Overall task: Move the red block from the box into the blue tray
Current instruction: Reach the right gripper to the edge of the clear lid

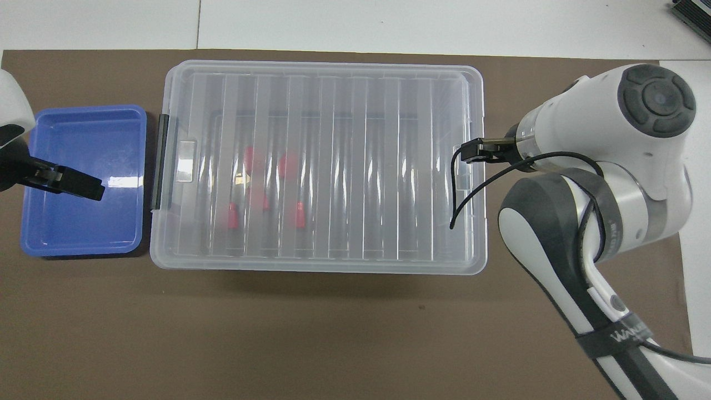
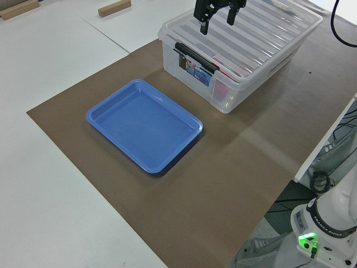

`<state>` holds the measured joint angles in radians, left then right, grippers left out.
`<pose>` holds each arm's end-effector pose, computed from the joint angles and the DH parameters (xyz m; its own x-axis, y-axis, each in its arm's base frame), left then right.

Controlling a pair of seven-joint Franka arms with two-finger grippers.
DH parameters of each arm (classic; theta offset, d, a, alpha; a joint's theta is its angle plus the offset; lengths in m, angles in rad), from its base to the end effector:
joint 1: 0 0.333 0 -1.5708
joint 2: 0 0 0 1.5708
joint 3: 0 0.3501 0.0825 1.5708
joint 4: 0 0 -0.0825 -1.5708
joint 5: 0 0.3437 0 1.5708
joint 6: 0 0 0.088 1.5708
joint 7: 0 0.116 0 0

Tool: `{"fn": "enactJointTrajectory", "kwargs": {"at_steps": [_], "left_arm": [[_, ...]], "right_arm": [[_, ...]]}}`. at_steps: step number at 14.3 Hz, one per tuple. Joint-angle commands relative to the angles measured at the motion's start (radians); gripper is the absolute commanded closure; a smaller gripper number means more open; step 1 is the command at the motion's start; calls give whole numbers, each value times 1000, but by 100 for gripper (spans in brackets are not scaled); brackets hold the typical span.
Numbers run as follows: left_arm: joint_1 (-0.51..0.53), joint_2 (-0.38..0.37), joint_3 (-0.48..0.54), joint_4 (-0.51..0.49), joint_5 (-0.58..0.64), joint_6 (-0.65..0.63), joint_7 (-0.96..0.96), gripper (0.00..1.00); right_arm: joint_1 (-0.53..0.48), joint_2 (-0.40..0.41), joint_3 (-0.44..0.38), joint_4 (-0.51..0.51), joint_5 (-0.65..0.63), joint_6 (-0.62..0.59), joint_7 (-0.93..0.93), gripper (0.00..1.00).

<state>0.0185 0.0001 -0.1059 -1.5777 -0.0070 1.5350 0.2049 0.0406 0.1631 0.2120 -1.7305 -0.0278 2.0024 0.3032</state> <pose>0.5077 -0.0453 0.6435 0.9567 -0.2883 -0.0405 -0.2879 -0.9575 0.0156 0.5736 0.1374 0.5305 0.9934 -0.0469 0.1049 -0.0428 -0.9982 -0.0410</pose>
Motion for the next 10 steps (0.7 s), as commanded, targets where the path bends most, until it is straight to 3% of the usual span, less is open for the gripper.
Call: {"fn": "enactJointTrajectory", "kwargs": {"at_steps": [1, 10], "left_arm": [[11, -22, -5, -21, 9, 4, 7, 0], [9, -22, -5, -21, 9, 4, 7, 0]], "right_arm": [[-1, 12, 6, -21, -18, 27, 22, 0], [-4, 7, -3, -74, -32, 50, -33, 0]]}}
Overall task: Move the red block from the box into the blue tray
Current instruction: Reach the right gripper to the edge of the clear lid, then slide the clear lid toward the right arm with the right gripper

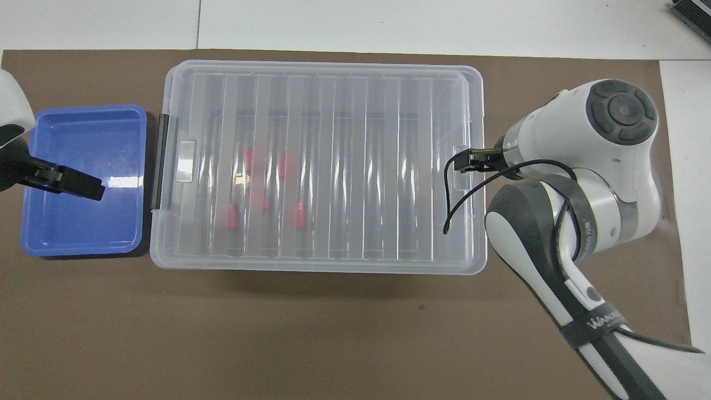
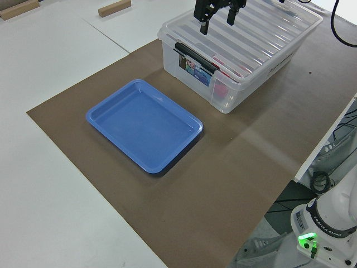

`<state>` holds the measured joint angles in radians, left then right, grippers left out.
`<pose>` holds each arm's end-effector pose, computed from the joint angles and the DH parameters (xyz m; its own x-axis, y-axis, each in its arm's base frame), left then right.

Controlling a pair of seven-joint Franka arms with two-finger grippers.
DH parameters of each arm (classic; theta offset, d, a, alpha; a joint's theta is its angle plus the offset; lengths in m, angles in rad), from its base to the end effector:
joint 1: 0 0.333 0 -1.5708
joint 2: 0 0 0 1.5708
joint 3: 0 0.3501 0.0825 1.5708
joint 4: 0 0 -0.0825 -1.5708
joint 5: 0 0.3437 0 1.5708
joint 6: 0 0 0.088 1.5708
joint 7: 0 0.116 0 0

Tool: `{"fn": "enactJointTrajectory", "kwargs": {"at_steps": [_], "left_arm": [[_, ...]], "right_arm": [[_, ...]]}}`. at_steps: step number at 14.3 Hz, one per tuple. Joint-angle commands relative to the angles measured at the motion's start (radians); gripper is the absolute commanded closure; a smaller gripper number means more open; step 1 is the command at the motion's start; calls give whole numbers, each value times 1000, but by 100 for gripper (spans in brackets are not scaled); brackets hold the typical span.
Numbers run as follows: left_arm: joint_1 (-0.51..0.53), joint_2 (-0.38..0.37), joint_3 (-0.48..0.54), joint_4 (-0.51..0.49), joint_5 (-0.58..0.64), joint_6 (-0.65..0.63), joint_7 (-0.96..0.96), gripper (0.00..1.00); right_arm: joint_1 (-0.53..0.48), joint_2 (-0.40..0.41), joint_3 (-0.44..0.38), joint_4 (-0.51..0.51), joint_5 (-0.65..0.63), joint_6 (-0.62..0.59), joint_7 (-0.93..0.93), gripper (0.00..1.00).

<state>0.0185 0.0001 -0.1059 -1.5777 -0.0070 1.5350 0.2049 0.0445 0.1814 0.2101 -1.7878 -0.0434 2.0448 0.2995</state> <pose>0.5077 -0.0453 0.6435 0.9567 -0.2883 -0.0405 -0.2879 -0.9575 0.0156 0.5727 0.1378 0.4983 0.9965 -0.0322 0.0769 -0.0306 -0.9993 -0.0212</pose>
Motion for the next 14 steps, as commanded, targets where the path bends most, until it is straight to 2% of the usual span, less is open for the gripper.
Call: {"fn": "enactJointTrajectory", "kwargs": {"at_steps": [1, 8, 14], "left_arm": [[11, -22, -5, -21, 9, 4, 7, 0], [11, -22, -5, -21, 9, 2, 7, 0], [11, -22, -6, -21, 9, 4, 7, 0]], "right_arm": [[-8, -11, -5, -16, -16, 5, -34, 0], [-11, -4, -73, -9, -23, 20, -157, 0], [-11, -2, -170, -2, -23, 18, -362, 0]]}}
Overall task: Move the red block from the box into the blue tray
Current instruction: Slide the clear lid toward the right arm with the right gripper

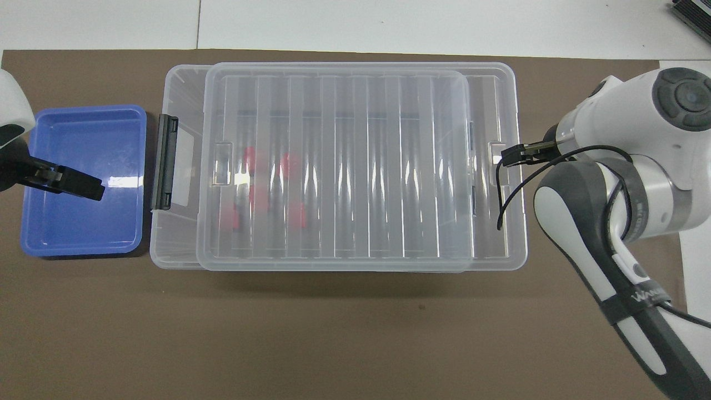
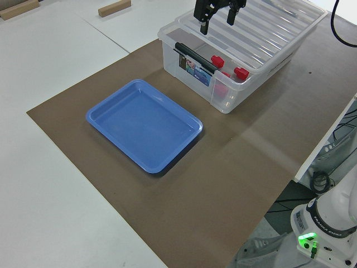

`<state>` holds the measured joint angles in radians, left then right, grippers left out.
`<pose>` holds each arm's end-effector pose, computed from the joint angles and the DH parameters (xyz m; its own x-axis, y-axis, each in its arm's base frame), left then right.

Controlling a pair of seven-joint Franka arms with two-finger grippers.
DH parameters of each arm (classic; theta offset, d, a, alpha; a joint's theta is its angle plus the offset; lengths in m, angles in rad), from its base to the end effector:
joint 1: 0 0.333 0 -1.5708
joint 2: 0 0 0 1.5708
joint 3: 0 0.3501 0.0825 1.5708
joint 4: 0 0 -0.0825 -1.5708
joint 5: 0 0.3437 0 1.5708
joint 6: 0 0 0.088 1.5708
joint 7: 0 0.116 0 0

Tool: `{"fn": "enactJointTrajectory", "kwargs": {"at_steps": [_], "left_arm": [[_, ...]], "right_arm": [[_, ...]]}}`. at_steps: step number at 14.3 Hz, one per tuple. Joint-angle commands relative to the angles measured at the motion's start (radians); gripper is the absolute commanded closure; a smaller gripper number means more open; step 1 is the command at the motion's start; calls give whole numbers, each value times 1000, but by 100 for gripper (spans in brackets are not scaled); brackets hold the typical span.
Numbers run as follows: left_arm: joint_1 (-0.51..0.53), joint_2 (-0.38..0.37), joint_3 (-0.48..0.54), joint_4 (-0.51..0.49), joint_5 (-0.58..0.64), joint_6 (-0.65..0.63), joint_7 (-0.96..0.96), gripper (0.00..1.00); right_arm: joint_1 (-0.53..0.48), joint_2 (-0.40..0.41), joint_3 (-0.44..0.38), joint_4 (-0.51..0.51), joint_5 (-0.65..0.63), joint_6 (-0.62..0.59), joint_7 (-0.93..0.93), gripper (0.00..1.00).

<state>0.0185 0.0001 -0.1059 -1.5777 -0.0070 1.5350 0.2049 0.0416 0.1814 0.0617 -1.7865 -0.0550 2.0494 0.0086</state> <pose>0.5077 -0.0453 0.6435 0.9567 -0.2883 -0.0405 -0.2879 -0.9575 0.0156 0.5878 0.0550 0.4974 0.9897 0.1175 0.0817 0.1146 -0.9926 0.0389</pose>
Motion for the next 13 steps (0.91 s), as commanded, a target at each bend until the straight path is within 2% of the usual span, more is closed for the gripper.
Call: {"fn": "enactJointTrajectory", "kwargs": {"at_steps": [1, 13], "left_arm": [[11, -22, -5, -21, 9, 4, 7, 0], [9, -22, -5, -21, 9, 4, 7, 0]], "right_arm": [[-8, -2, -39, -4, -9, 14, -105, 0], [-11, 6, -238, 22, 14, -8, -558, 0]]}}
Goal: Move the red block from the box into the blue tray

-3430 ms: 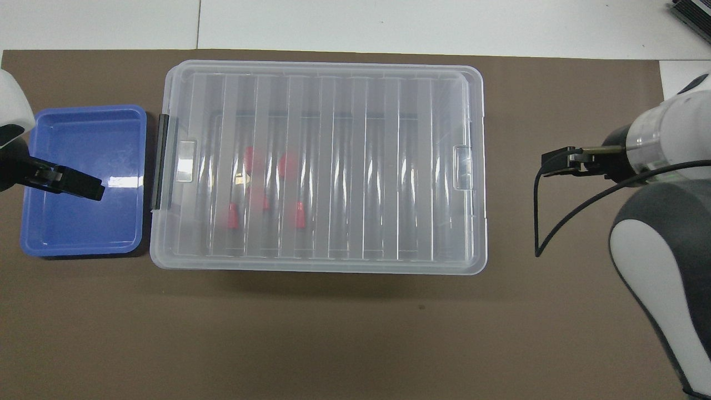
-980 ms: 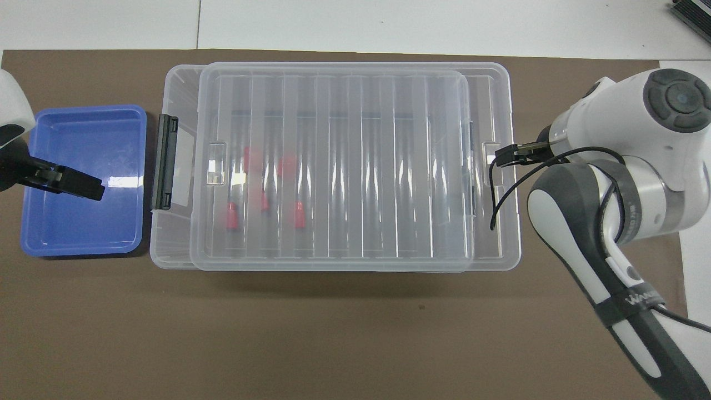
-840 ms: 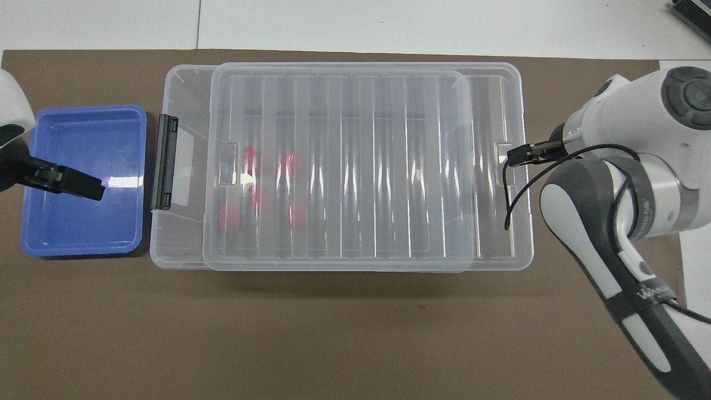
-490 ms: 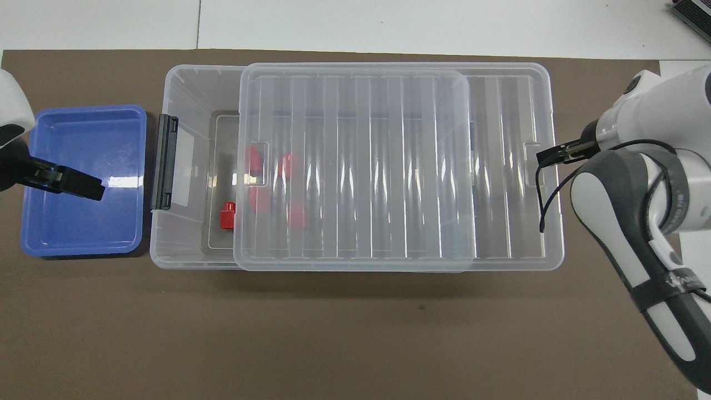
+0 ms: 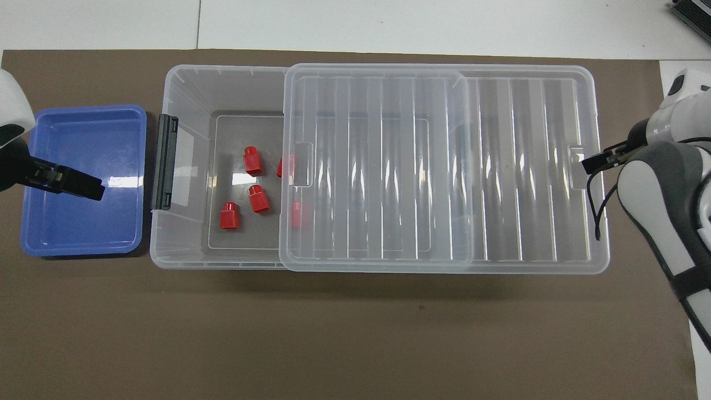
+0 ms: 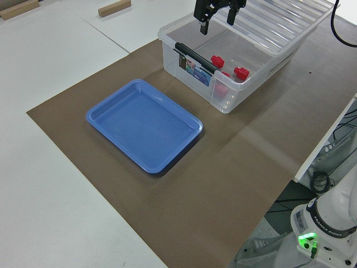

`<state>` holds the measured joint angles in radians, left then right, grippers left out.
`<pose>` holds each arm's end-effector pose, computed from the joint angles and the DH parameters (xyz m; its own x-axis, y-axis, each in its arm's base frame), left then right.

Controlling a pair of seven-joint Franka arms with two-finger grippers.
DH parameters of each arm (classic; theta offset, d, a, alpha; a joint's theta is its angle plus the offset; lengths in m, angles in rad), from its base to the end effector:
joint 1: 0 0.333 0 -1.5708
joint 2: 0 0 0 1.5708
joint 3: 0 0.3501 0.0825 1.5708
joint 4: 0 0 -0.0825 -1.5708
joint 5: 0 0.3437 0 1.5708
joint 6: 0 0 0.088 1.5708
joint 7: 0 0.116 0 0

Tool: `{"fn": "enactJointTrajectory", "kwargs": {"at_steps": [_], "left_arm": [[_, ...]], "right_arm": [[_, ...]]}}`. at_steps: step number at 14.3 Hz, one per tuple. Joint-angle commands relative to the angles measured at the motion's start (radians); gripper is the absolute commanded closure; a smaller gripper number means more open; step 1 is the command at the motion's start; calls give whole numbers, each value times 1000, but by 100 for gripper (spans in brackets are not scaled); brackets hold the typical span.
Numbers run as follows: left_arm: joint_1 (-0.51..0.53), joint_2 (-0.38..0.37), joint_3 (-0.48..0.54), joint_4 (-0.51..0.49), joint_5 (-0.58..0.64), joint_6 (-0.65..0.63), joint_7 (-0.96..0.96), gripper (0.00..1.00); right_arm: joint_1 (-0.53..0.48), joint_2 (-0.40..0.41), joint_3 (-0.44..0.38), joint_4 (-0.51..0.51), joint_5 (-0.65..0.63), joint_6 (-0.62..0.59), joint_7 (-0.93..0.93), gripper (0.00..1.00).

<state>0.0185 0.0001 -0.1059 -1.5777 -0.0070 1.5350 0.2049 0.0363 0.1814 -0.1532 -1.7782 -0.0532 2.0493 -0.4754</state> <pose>0.5077 -0.0453 0.6435 0.9567 -0.2883 -0.0405 -0.2879 -0.9575 0.0156 0.5876 -0.0662 0.5022 0.9251 0.3771 0.0452 0.3706 -0.9223 0.1096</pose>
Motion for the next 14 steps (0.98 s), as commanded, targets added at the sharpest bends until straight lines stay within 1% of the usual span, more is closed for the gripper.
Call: {"fn": "enactJointTrajectory", "kwargs": {"at_steps": [1, 3, 8, 9, 12, 14], "left_arm": [[11, -22, -5, -21, 9, 4, 7, 0], [11, -22, -5, -21, 9, 4, 7, 0], [11, -22, -5, -21, 9, 4, 7, 0], [11, -22, -5, -21, 9, 4, 7, 0], [11, -22, -5, -21, 9, 2, 4, 0], [9, -22, -6, -21, 9, 4, 5, 0]], "right_arm": [[-6, 6, -31, 14, 16, -8, -97, 0], [-4, 7, -37, 16, 49, -6, -104, 0], [0, 6, -35, 22, 50, -11, -101, 0], [0, 1, -32, 28, 52, -27, -94, 0], [2, -31, -19, 31, 50, -79, 1, 0], [-1, -74, 24, 31, 44, -135, 104, 0]]}}
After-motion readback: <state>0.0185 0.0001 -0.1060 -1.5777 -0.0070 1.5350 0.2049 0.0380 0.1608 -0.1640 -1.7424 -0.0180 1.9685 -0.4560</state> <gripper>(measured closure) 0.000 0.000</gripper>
